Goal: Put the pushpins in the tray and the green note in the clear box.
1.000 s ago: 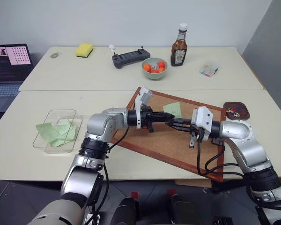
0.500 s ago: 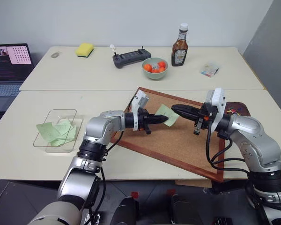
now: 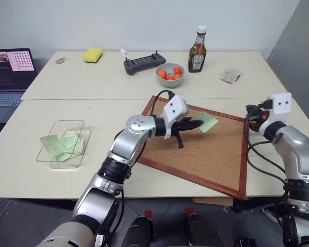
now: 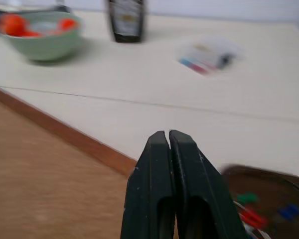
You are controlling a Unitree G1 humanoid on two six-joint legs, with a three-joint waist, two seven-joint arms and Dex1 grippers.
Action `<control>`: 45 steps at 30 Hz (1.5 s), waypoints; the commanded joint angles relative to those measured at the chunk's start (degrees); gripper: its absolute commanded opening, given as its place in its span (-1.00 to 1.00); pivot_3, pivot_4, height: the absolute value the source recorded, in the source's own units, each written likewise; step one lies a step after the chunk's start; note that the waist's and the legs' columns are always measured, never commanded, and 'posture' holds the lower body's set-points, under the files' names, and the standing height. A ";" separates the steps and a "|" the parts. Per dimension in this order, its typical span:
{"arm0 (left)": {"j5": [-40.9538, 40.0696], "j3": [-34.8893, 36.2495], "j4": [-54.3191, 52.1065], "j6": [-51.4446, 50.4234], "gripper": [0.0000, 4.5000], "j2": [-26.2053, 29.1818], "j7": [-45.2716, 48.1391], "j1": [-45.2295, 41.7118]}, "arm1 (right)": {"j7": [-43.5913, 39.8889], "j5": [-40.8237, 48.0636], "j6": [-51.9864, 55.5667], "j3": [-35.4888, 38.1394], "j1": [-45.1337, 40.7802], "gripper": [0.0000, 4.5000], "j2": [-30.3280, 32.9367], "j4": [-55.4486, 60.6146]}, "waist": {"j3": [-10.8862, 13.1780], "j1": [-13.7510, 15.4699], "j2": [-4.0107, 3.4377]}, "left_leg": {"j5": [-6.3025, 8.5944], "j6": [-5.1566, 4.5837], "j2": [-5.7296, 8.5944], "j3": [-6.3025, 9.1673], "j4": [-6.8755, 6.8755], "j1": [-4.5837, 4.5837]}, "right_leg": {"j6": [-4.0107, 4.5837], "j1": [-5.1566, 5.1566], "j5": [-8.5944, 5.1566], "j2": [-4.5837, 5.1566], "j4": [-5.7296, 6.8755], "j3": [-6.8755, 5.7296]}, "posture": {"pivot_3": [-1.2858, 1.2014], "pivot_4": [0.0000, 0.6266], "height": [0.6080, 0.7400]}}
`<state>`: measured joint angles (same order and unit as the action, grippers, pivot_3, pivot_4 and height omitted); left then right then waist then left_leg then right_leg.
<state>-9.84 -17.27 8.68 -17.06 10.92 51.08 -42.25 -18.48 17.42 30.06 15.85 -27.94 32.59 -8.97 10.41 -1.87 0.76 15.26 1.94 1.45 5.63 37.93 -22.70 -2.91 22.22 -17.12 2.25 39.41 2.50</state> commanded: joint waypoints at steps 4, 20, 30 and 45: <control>6.86 -3.74 3.34 7.12 -0.97 -1.26 -4.03 0.44 | 2.35 -1.50 -2.38 4.08 -6.83 -1.00 2.90 -13.96 | -0.01 -0.14 -0.02 | 0.00 -0.02 -0.04 -0.14 -0.03 0.06 | 0.00 -0.01 0.00 -0.06 0.06 0.03 | 0.03 -0.52 1.00; 6.28 -2.32 2.03 4.66 -1.00 -1.90 -4.32 1.17 | 1.97 -2.65 -4.26 4.01 -10.59 -0.24 3.69 -25.21 | -0.01 -0.07 -0.02 | 0.00 -0.02 -0.02 -0.15 0.00 -0.01 | 0.00 0.00 0.00 -0.04 0.04 0.02 | 0.03 -0.52 1.00; 6.34 -2.24 2.18 4.63 -1.00 -1.63 -3.78 0.99 | 2.19 -2.73 -4.52 4.35 -10.04 0.80 3.92 -25.03 | -0.01 -0.08 -0.02 | 0.00 -0.02 -0.02 -0.15 0.00 0.00 | 0.00 0.00 0.00 -0.04 0.04 0.02 | 0.03 -0.52 1.00; 1.48 12.31 -5.81 -6.02 -1.00 5.65 -10.01 1.03 | -14.36 12.63 3.61 -1.67 5.63 1.00 1.64 21.63 | 0.00 -0.72 -0.03 | 0.00 -0.02 -0.10 0.07 -0.01 -0.01 | -0.01 0.04 0.00 -0.09 0.09 -0.02 | 0.03 -0.52 1.00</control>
<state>-6.13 -10.91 8.55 -19.63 14.62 43.82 -41.01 -26.44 24.63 32.83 16.51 -23.19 33.68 2.12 10.40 -2.59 0.73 15.26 1.92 1.28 5.74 37.90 -22.72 -2.92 22.29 -17.12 2.09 39.50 2.46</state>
